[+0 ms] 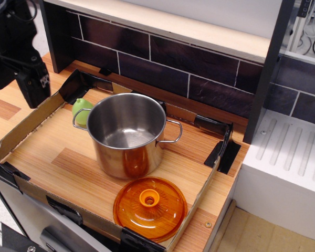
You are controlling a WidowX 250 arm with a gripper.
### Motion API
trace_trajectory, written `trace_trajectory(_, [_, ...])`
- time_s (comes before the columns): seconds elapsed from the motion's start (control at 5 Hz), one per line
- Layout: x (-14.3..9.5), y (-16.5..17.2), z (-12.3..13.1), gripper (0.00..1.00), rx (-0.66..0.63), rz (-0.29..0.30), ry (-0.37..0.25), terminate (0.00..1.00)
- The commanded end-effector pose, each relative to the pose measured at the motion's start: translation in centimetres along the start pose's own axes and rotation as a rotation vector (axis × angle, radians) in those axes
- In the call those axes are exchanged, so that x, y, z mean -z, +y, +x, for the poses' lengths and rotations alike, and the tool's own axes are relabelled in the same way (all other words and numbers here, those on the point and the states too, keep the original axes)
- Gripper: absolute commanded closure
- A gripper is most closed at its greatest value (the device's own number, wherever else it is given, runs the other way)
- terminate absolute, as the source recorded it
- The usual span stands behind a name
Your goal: Topple metal pot
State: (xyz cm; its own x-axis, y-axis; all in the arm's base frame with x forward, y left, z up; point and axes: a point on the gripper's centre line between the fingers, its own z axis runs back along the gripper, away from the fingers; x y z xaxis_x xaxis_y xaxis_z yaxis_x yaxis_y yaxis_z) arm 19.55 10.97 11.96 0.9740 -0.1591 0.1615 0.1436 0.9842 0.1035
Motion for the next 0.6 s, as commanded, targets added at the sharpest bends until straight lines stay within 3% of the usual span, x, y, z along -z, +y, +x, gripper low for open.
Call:
trace_trajectory(0.0, [-1.6, -5.8, 0.1, 0.0, 0.466, -0.086, 0.002, 0.0])
trace_trajectory(0.2, [-0.8, -7.5, 0.4, 0.0, 0.712, -0.136, 0.003, 0.0])
trace_trajectory(0.4, [0.7, -8.3, 0.9, 0.0, 0.849, -0.222, 0.027, 0.0])
